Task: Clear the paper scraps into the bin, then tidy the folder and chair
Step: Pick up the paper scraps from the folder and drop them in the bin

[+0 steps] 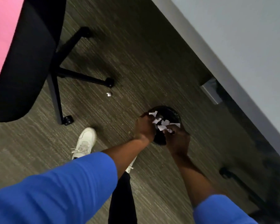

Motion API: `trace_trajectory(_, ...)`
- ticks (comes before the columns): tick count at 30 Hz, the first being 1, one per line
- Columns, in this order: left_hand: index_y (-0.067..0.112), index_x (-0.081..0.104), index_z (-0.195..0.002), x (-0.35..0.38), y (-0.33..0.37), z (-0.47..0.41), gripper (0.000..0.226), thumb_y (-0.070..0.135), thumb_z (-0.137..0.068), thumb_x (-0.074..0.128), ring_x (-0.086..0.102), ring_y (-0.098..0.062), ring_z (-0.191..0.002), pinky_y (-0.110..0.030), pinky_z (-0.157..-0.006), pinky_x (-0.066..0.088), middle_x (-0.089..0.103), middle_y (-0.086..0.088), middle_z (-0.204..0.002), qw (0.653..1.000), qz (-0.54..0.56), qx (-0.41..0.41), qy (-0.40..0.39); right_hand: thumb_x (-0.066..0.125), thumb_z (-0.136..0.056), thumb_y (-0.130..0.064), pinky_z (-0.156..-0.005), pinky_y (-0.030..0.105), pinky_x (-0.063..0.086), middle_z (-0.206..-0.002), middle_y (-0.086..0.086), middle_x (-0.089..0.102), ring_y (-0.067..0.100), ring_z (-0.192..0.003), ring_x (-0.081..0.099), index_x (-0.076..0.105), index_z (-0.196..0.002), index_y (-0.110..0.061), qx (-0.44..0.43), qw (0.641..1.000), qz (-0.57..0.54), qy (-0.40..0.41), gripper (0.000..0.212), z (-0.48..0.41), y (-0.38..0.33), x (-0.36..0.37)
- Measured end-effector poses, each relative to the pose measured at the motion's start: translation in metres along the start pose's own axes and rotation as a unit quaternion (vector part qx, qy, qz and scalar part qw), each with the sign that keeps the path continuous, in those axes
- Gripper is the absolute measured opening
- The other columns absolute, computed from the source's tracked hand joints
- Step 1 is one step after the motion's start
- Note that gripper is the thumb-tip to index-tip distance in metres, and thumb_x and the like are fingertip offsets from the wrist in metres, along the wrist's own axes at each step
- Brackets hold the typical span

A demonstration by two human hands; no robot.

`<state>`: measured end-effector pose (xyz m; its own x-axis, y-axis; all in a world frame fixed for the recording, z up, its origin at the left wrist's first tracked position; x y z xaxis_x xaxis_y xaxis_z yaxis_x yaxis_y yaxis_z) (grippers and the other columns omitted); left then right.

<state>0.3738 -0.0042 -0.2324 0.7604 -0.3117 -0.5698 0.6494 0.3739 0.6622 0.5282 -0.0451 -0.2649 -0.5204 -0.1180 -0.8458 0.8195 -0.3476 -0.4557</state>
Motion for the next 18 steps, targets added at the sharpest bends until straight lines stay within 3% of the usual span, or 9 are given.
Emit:
trace_trajectory(5, 0.009, 0.084, -0.103, 0.049, -0.032, -0.018, 0.023, 0.014, -0.082, 0.077, 0.078, -0.036, -0.097, -0.042, -0.084, 0.062, 0.082, -0.016, -0.104, 1.0, -0.029, -0.003, -0.01, 0.082, -0.079, -0.012, -0.071, 0.04, 0.058, -0.098, 0.011, 0.077, 0.036, -0.085, 0.074, 0.079, -0.092, -0.018, -0.009, 1.0, 0.021, -0.02, 0.016, -0.003, 0.025, 0.014)
trace_trajectory(9, 0.007, 0.083, -0.098, 0.066, -0.037, -0.02, 0.034, 0.02, -0.072, 0.065, 0.078, -0.04, -0.092, -0.046, -0.079, 0.063, 0.081, -0.018, -0.1, 0.999, 0.007, -0.008, -0.035, 0.077, -0.083, -0.011, -0.077, 0.044, 0.061, -0.105, 0.01, 0.077, 0.032, -0.089, 0.075, 0.078, -0.103, -0.018, -0.013, 1.0, -0.016, -0.013, 0.02, -0.006, 0.04, 0.024)
trace_trajectory(13, 0.003, 0.079, -0.115, 0.061, -0.022, -0.016, 0.033, 0.014, -0.084, 0.08, 0.073, -0.028, -0.107, -0.028, -0.091, 0.051, 0.079, -0.018, -0.118, 0.997, 0.055, -0.021, -0.057, 0.065, -0.086, -0.012, -0.087, 0.046, 0.059, -0.114, 0.014, 0.075, 0.038, -0.101, 0.072, 0.076, -0.11, -0.013, -0.008, 1.0, -0.016, -0.011, 0.026, -0.006, 0.041, 0.024)
trace_trajectory(16, 0.007, 0.077, -0.124, 0.065, -0.028, -0.017, 0.052, 0.033, -0.079, 0.075, 0.074, -0.034, -0.11, -0.035, -0.094, 0.055, 0.077, -0.017, -0.123, 0.996, 0.034, -0.025, -0.073, 0.064, -0.082, 0.002, -0.09, 0.038, 0.049, -0.123, 0.021, 0.07, 0.041, -0.111, 0.067, 0.073, -0.116, -0.007, 0.016, 1.0, -0.011, -0.024, 0.036, -0.005, 0.039, 0.02)
trace_trajectory(18, 0.009, 0.076, -0.127, 0.066, -0.033, -0.018, 0.059, 0.036, -0.075, 0.071, 0.073, -0.036, -0.115, -0.035, -0.095, 0.052, 0.076, -0.016, -0.126, 0.997, 0.007, -0.01, -0.078, 0.062, -0.081, 0.003, -0.087, 0.038, 0.048, -0.127, 0.023, 0.067, 0.042, -0.111, 0.066, 0.071, -0.118, -0.007, 0.028, 0.999, -0.006, -0.027, 0.039, -0.002, 0.036, 0.017)
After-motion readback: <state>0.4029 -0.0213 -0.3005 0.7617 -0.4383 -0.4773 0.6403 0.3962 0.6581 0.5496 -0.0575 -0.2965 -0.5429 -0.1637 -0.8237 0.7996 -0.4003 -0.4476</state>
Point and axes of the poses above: each hand's wrist, its own z-axis away from the middle knuckle, its own x-axis out of the palm, y = z × x, the point moved 1 cm from there along -z, towards the middle knuckle
